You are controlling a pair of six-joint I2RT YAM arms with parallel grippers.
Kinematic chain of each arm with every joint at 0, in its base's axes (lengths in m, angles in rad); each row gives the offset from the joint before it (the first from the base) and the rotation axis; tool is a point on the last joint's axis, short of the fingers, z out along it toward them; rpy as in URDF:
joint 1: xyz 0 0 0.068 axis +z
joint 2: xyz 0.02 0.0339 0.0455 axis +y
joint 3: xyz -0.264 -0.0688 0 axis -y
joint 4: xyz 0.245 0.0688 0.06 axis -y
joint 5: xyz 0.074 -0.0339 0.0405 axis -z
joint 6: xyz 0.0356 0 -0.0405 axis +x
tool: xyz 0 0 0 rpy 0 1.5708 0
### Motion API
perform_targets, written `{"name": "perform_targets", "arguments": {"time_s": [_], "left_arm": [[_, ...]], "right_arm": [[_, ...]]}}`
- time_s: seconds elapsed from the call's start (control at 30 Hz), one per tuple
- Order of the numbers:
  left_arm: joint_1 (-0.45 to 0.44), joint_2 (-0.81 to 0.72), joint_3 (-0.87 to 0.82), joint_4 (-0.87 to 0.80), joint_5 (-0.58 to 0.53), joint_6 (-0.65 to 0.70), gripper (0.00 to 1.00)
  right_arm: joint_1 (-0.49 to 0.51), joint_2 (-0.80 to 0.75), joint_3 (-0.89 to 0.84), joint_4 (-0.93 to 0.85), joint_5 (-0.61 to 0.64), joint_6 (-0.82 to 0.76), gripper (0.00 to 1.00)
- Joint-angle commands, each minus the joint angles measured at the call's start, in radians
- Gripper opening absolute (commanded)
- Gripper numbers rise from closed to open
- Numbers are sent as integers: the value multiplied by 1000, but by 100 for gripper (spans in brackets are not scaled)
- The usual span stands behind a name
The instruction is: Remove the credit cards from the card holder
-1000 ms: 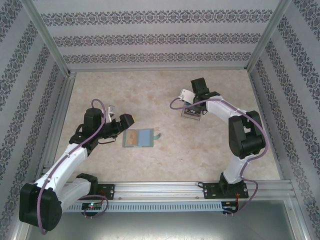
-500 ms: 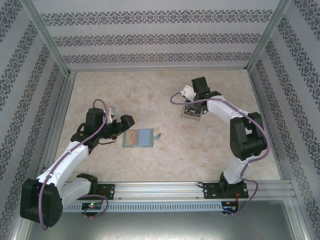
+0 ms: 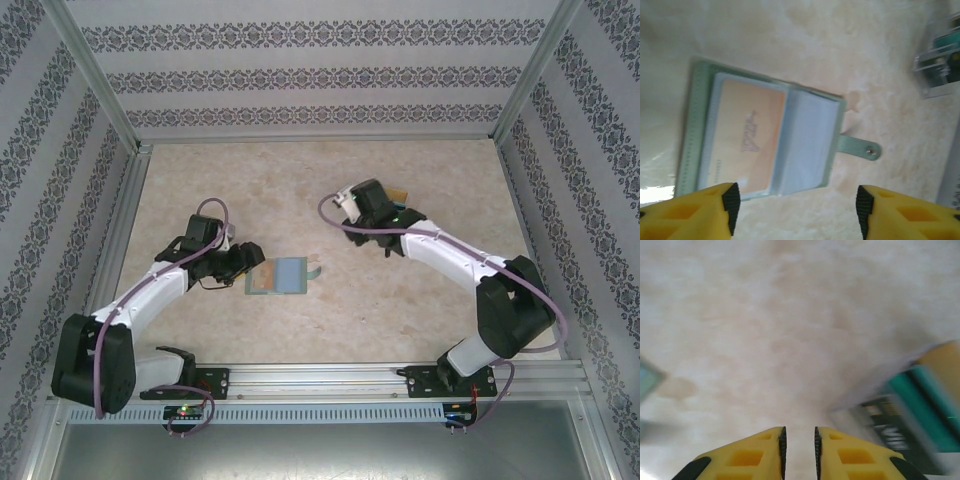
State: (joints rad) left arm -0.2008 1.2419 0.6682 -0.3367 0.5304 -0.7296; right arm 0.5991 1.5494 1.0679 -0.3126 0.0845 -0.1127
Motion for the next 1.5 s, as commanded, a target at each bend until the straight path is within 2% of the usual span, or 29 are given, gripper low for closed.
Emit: {"name": "perform_targets", "arguments": {"time_s": [0.0,0.13,0.3,0.77,1.13,1.47], "left_arm": [[9,25,28,-56,-37,32,57],[10,70,28,-56,-38,43,51],[9,118,31,-43,-30,54,49],[8,218,40,13,5,71,50],[-5,266,42,55,51,70,48],[-8,239,13,183,180,24,49]], "right_arm": [[109,6,-37,46,-37,231,24],[225,63,-22,79,-34,352,22],[297,176,24,82,-46,459,18],[300,338,69,115,-89,568,12],[300,364,55,110,-108,583,11],[300,372,61,107,-114,589,11]]}}
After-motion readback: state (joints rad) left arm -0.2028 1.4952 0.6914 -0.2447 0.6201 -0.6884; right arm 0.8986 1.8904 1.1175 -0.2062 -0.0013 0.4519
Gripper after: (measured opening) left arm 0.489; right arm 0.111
